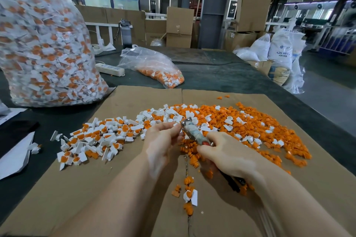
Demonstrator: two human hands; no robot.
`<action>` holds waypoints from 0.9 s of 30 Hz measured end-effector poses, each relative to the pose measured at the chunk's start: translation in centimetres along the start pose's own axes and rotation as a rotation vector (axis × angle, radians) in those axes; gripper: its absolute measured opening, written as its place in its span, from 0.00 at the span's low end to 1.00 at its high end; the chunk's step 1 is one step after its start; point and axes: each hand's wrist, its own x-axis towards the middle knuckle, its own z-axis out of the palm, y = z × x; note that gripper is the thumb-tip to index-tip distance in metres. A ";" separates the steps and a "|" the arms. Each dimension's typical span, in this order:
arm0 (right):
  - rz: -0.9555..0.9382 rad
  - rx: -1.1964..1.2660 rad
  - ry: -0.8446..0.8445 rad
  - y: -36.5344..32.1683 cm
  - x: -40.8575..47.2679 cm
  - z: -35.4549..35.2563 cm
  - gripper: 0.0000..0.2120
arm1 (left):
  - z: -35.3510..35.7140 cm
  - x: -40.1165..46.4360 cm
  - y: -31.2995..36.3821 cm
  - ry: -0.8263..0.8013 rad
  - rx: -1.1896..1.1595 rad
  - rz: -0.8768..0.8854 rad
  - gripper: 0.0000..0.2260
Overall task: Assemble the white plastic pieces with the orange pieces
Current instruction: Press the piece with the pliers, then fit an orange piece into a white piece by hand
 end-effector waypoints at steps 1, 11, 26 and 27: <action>-0.007 -0.018 0.017 0.1 0.1 0.1 0.10 | 0.0 0.0 0.0 0.000 0.001 0.001 0.05; -0.035 -0.047 0.153 1.3 0.2 1.3 0.12 | 0.1 -0.2 -0.5 0.027 -0.012 -0.001 0.03; 0.238 -0.581 0.505 7.1 2.2 -0.5 0.24 | -2.6 -1.1 -2.4 0.054 0.739 0.431 0.12; 0.241 -0.589 0.506 7.3 2.4 -0.6 0.25 | -2.7 -1.1 -2.5 0.051 0.736 0.441 0.12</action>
